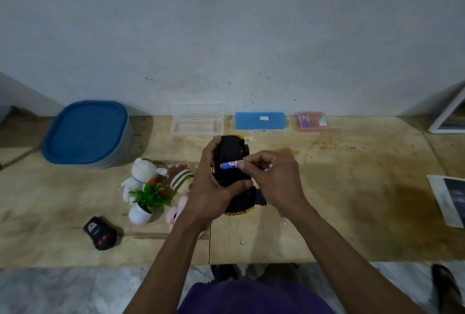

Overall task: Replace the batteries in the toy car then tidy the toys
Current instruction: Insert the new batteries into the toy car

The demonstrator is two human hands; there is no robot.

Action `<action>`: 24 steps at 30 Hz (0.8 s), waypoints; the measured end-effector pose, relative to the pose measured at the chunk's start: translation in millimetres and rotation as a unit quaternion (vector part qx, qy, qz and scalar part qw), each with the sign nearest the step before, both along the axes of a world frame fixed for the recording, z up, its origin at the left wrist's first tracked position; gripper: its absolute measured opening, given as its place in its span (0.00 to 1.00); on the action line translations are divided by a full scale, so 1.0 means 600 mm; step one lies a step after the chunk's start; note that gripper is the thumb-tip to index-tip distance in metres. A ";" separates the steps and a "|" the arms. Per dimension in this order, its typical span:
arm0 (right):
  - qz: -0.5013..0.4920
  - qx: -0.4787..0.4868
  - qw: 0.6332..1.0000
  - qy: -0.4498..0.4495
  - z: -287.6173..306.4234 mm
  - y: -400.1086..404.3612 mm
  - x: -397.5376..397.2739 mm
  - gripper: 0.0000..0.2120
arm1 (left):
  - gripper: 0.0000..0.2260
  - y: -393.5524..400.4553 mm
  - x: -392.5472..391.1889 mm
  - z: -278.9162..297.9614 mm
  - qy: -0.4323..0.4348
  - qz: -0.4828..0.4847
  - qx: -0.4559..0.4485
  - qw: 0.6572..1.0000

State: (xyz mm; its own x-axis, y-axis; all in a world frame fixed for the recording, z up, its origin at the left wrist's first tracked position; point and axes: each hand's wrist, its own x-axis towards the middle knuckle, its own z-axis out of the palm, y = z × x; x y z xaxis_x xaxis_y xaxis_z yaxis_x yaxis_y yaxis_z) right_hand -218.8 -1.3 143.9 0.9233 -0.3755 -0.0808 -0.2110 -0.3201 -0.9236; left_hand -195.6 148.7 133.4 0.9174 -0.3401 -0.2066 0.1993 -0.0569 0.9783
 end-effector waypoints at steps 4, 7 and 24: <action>-0.009 0.062 0.997 0.048 0.003 0.004 0.006 0.06 | 0.43 0.010 -0.002 0.000 -0.008 0.006 -0.004 1.000; -0.029 0.114 0.990 0.078 0.001 0.013 0.013 0.12 | 0.43 0.015 -0.003 0.001 -0.024 0.001 0.000 1.000; -0.136 0.561 0.785 0.223 0.001 -0.014 0.013 0.16 | 0.44 0.063 0.017 -0.052 0.022 0.038 0.026 0.999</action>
State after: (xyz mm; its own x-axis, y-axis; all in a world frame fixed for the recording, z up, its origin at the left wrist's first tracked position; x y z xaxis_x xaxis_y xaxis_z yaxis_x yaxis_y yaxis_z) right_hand -211.0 -10.0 144.5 0.6064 -0.0146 -0.7950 -0.5134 0.7562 -0.4056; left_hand -185.2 186.6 102.3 0.9296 -0.2576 -0.2637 0.2483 -0.0911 0.9644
